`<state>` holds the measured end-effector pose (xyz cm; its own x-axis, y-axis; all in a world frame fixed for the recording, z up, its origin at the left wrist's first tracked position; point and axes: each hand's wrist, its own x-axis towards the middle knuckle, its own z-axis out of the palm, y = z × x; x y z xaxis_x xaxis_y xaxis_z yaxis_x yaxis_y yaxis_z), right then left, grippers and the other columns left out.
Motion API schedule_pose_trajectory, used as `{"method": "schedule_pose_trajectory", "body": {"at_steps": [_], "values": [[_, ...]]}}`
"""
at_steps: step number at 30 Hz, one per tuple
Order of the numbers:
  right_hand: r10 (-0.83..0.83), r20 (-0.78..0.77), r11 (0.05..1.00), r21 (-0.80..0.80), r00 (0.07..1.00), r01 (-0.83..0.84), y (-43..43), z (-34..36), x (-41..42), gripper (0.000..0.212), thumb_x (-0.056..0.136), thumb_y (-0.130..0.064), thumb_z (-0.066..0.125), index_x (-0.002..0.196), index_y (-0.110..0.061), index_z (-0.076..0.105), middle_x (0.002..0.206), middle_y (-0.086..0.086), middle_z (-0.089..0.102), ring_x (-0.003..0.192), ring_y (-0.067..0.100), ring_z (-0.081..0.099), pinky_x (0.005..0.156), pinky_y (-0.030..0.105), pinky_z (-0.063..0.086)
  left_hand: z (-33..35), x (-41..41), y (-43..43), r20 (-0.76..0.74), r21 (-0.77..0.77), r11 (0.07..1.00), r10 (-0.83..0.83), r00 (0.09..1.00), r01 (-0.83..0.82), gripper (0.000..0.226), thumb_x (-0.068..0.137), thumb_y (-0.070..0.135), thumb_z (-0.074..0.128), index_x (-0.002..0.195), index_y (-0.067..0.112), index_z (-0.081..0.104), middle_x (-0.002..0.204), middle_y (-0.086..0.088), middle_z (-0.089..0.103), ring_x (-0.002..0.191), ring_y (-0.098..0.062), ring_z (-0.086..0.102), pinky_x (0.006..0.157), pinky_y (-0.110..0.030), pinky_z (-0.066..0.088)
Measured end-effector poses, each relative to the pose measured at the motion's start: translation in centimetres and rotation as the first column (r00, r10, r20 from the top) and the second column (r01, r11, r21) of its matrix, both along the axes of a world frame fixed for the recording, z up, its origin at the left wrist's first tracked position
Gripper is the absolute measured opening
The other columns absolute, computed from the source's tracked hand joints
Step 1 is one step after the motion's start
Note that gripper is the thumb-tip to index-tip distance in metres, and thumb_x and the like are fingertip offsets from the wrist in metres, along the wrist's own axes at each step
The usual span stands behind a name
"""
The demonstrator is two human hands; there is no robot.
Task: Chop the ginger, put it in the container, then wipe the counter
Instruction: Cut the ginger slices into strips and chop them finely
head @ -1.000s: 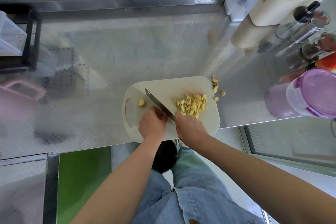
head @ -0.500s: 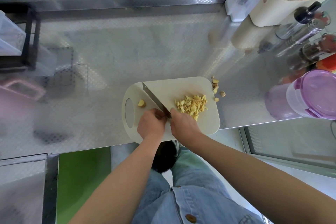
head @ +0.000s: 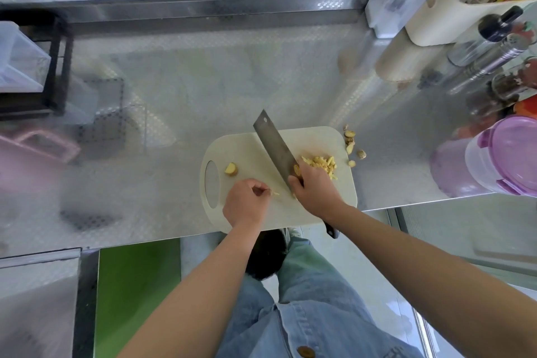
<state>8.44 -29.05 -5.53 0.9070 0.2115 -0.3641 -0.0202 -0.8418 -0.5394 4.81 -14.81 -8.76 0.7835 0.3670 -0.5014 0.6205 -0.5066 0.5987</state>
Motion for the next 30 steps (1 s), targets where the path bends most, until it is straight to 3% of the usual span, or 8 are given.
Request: {"method": "schedule_pose_trajectory", "body": {"at_steps": [3,7,11,16,20,23,26,30], "values": [[-0.036,0.015,0.998,0.056,0.999,0.035,0.4,0.4,-0.8,0.011,0.097,-0.018,0.048,0.092,-0.008,0.045,0.066,0.005,0.049,0.058,0.020,0.046,0.049,0.030,0.031,-0.2,-0.4,0.2,0.062,0.001,1.000,-0.023,0.998,0.023,0.005,0.083,0.031,0.067,0.082,0.029,0.071,0.079,0.011,0.069,0.076,-0.012,0.065,0.068,-0.029,0.051],[-0.005,-0.003,0.997,0.074,1.000,0.005,1.4,0.0,-2.3,0.015,0.096,-0.018,0.047,0.100,-0.003,0.049,0.073,0.014,0.056,0.064,0.028,0.051,0.055,0.033,0.037,-0.1,-0.6,0.8,0.157,0.072,0.997,-0.015,0.987,0.003,0.013,0.089,0.025,0.059,0.091,0.020,0.070,0.084,0.005,0.068,0.079,-0.015,0.061,0.065,-0.026,0.040],[0.022,-0.038,0.999,0.049,0.999,-0.020,1.7,-1.0,-3.9,0.010,0.097,-0.020,0.046,0.093,-0.011,0.043,0.065,0.007,0.049,0.059,0.027,0.049,0.052,0.032,0.035,0.3,-0.7,1.7,0.215,0.139,0.987,0.050,0.975,-0.081,0.015,0.093,0.024,0.055,0.095,0.018,0.068,0.085,0.003,0.068,0.078,-0.019,0.061,0.065,-0.029,0.044],[-0.162,-0.006,0.986,0.021,0.987,0.163,-0.4,-0.7,-2.4,0.013,0.098,-0.019,0.044,0.095,-0.007,0.046,0.062,0.002,0.046,0.056,0.020,0.045,0.049,0.030,0.032,0.6,-0.3,2.5,0.252,0.254,0.965,0.003,0.968,-0.069,0.012,0.093,0.023,0.052,0.094,0.020,0.064,0.089,0.000,0.064,0.076,-0.019,0.057,0.061,-0.029,0.041],[-0.102,-0.010,0.993,0.054,0.995,0.103,-0.6,-0.1,-2.4,0.012,0.097,-0.019,0.047,0.090,-0.011,0.044,0.060,0.001,0.046,0.052,0.016,0.043,0.046,0.028,0.031,0.9,0.6,2.9,0.204,0.335,0.939,0.003,0.979,-0.073,0.019,0.090,0.020,0.056,0.108,0.014,0.060,0.110,-0.010,0.053,0.105,-0.028,0.049,0.075,-0.039,0.046],[0.024,-0.036,0.998,0.064,0.999,-0.022,0.0,-0.4,-3.5,0.014,0.095,-0.019,0.049,0.084,-0.011,0.044,0.058,0.002,0.044,0.050,0.016,0.040,0.047,0.030,0.031,0.9,1.1,3.2,0.165,0.337,0.936,0.048,0.985,-0.102,0.033,0.092,0.023,0.057,0.122,0.011,0.051,0.119,-0.015,0.047,0.110,-0.033,0.045,0.078,-0.043,0.048],[-0.078,-0.037,0.996,0.048,0.996,0.080,-0.6,-0.8,-3.1,0.008,0.096,-0.019,0.047,0.090,-0.013,0.047,0.062,0.003,0.047,0.056,0.022,0.046,0.053,0.030,0.035,0.8,1.5,3.6,0.147,0.311,0.944,0.065,0.987,-0.109,0.036,0.093,0.025,0.056,0.126,0.011,0.049,0.122,-0.016,0.047,0.112,-0.033,0.045,0.081,-0.044,0.045],[-0.223,-0.001,0.974,0.026,0.975,0.223,-1.3,-0.5,-2.1,0.010,0.097,-0.019,0.045,0.090,-0.013,0.043,0.062,0.003,0.048,0.053,0.017,0.045,0.047,0.028,0.032,0.7,1.9,4.2,0.132,0.298,0.952,0.035,0.991,-0.073,0.027,0.091,0.031,0.055,0.115,0.017,0.057,0.114,-0.010,0.050,0.101,-0.031,0.052,0.074,-0.037,0.044]]}}
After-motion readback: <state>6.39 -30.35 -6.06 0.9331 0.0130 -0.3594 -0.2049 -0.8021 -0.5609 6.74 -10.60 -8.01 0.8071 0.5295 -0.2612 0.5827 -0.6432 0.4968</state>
